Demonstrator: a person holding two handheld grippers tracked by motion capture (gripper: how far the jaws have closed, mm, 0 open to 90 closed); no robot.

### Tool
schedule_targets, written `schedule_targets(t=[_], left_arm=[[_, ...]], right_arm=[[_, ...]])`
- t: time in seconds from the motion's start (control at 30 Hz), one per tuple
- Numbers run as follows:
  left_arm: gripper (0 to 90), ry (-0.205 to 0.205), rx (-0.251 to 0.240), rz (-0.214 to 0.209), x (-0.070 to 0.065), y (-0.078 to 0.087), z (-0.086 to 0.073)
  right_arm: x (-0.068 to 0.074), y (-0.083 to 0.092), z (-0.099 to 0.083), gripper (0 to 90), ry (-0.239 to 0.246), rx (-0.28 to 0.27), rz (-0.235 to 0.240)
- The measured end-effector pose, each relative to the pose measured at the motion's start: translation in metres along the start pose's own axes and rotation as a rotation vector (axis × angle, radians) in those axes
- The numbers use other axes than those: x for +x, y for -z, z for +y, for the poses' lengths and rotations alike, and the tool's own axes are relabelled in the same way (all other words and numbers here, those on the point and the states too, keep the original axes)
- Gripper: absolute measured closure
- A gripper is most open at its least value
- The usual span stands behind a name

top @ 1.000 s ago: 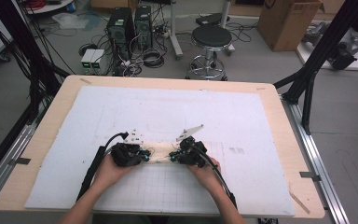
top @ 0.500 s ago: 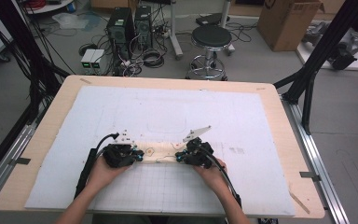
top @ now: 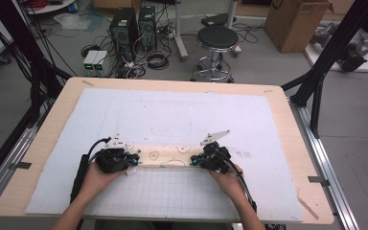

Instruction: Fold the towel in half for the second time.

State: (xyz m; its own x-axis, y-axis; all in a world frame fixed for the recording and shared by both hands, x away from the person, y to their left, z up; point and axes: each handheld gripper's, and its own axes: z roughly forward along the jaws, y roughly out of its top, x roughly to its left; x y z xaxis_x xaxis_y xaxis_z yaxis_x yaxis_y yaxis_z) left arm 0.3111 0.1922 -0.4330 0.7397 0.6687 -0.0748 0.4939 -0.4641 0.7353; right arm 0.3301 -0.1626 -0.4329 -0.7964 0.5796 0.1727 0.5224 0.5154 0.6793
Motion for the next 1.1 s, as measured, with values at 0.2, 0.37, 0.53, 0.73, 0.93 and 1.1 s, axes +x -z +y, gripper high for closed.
schedule_targets(t=[0.2, 0.37, 0.53, 0.73, 0.93, 1.1], left_arm=[[80.5, 0.007, -0.009, 0.005, 0.002, 0.004, -0.004], [79.9, 0.011, -0.016, 0.008, 0.003, 0.006, -0.005], [79.3, 0.011, -0.017, 0.012, 0.006, 0.008, -0.007], [78.6, 0.02, -0.023, 0.01, 0.007, 0.01, -0.009], [78.6, 0.025, -0.029, 0.014, 0.007, 0.01, -0.01], [78.5, 0.024, -0.034, 0.016, 0.008, 0.011, -0.011]], right_arm=[[-0.008, 0.008, -0.007, 86.7, -0.023, -0.008, -0.013], [-0.011, 0.014, -0.01, 86.3, -0.033, -0.008, -0.022], [-0.014, 0.018, -0.014, 85.9, -0.036, -0.012, -0.03], [-0.018, 0.023, -0.021, 84.1, -0.051, -0.033, -0.038], [-0.02, 0.027, -0.025, 83.5, -0.058, -0.045, -0.038], [-0.021, 0.027, -0.026, 83.3, -0.054, -0.052, -0.036]])
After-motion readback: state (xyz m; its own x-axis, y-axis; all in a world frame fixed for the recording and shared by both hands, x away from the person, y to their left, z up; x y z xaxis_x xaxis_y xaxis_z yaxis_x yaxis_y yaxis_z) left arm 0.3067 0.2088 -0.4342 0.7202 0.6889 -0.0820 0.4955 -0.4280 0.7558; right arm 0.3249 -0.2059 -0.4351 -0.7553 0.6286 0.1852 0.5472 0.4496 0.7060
